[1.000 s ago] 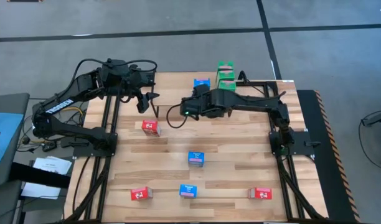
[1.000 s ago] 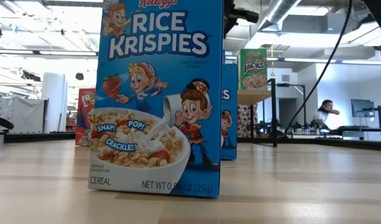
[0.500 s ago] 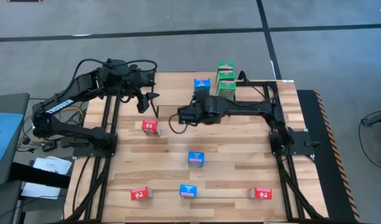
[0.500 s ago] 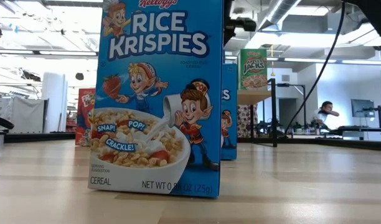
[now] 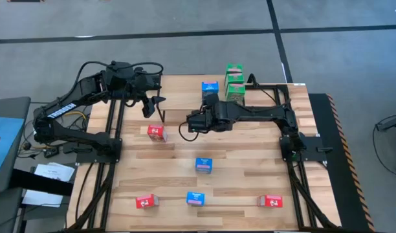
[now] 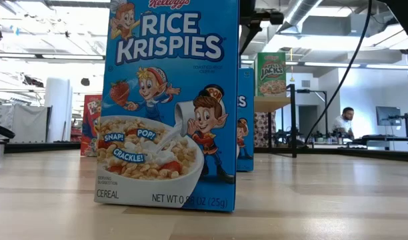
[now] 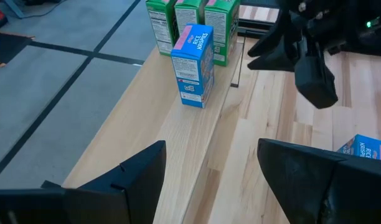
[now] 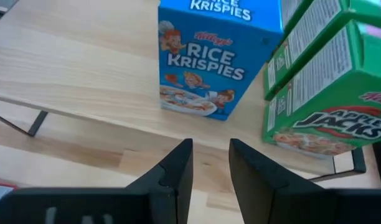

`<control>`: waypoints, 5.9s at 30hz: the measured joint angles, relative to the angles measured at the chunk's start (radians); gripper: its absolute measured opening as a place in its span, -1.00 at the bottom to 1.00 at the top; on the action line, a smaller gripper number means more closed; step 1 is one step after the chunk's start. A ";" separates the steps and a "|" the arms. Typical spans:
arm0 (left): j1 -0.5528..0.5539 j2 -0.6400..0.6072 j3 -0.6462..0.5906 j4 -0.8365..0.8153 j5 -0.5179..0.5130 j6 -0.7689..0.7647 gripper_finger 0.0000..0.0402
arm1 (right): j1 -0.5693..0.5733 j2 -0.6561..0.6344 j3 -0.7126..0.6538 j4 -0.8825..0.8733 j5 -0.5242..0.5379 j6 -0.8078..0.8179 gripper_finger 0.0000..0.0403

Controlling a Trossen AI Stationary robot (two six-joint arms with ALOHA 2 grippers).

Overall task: Stack cereal on shelf
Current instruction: Put the top blue cereal box on the shelf

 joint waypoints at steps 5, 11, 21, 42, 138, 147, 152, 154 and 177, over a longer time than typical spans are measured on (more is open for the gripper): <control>0.000 0.000 0.000 0.000 0.000 0.000 0.21 | 0.007 -0.104 -0.159 0.042 0.015 0.035 -0.37; 0.000 0.000 0.000 0.000 0.000 0.000 0.21 | 0.010 -0.375 -0.589 0.516 0.016 -0.071 -0.37; 0.000 0.000 0.000 0.000 0.000 0.000 0.21 | -0.012 -0.510 -0.892 0.859 -0.050 -0.135 -0.42; 0.000 0.000 0.000 -0.001 0.000 0.000 0.21 | -0.033 -0.344 -0.667 0.880 -0.037 -0.267 -0.42; 0.000 0.000 0.000 -0.003 0.000 0.000 0.21 | -0.227 -0.345 -0.268 0.560 -0.649 -1.256 -0.42; 0.000 0.000 0.000 -0.003 0.000 0.000 0.21 | -0.286 -0.320 -0.261 0.528 -0.737 -1.495 -0.42; 0.000 0.000 0.000 -0.003 0.000 0.000 0.21 | -0.290 -0.295 -0.218 0.461 -0.744 -1.526 -0.42; 0.000 0.000 0.000 -0.003 0.000 0.000 0.21 | -0.292 -0.265 -0.167 0.431 -0.748 -1.540 -0.42; 0.000 0.000 0.000 -0.003 0.002 0.000 0.21 | -0.311 -0.034 0.090 0.160 -0.768 -1.545 -0.42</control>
